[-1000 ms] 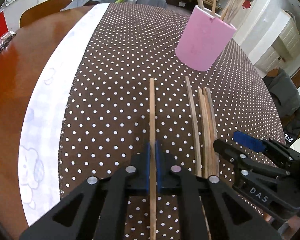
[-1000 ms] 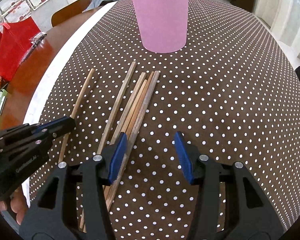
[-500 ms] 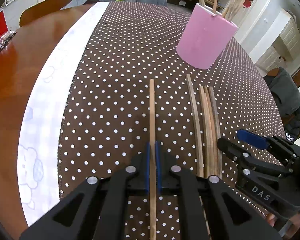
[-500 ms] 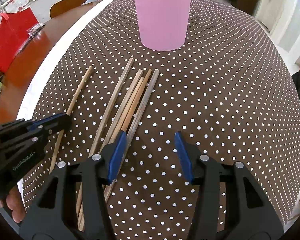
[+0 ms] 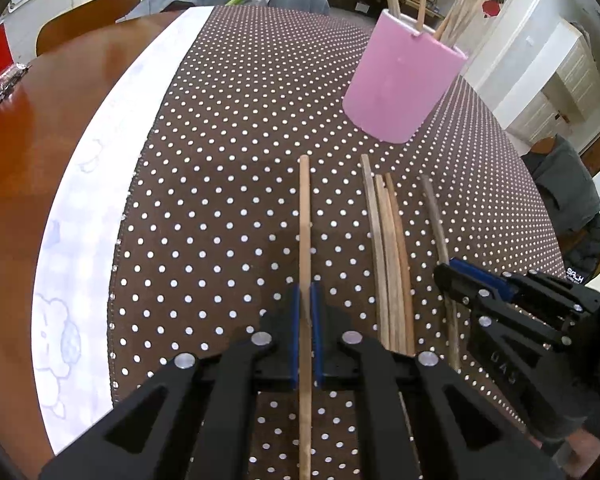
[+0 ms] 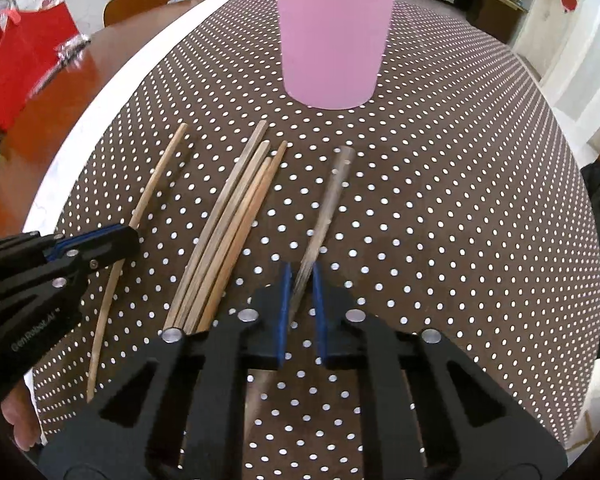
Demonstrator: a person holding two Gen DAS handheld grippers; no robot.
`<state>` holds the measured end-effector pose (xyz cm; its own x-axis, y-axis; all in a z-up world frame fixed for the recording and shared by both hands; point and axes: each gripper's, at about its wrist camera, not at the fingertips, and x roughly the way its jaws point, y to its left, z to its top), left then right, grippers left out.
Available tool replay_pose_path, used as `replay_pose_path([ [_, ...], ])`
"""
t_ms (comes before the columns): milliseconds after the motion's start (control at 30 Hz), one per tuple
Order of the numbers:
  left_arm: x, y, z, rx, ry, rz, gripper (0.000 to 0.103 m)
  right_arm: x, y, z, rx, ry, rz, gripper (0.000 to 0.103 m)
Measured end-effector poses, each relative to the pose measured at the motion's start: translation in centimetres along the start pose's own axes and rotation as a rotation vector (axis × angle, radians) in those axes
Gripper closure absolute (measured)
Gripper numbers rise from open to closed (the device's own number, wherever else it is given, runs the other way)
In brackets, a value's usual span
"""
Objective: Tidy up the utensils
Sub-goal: 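Close the left tool on a wooden stick while the right tool grasps another stick, then lift both held sticks upright and insert them into the pink cup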
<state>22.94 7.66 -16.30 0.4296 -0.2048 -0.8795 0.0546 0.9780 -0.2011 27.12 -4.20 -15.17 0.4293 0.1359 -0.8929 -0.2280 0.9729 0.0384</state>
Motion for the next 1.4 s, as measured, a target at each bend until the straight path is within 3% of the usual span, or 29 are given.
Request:
replay_pose_path([
  [300,-3.0,-1.4,0.6,0.015,-0.088,-0.084,0.097,-2.6,-3.7,-0.3,0.077,-0.111,0.113,0.097],
  [433,-5.6,-2.8,0.9,0.042,-0.183,-0.141,0.097,-5.4,-4.9,-0.2,0.101,-0.219,0.183,0.097],
  [567,-8.1,-4.4,1.5,0.078,-0.278,-0.181,0.097,-9.4,-5.6,0.4,0.106,-0.391,0.233,0.097],
  [733,-11.3,-6.5,3.2,0.126,-0.419,-0.22,0.097,-12.7,-6.4,1.4,0.114,-0.547,0.265,0.097],
  [1067,-15.4,-9.6,8.0,0.184,-0.774,-0.185,0.097,-17.8,-7.6,4.0,0.121,-0.82,0.223,0.097],
  [1400,-13.4,-9.1,12.6,0.064,-0.964,-0.209,0.097,-18.3,-8.9,6.4,0.181,-1.05,0.149,0.097],
])
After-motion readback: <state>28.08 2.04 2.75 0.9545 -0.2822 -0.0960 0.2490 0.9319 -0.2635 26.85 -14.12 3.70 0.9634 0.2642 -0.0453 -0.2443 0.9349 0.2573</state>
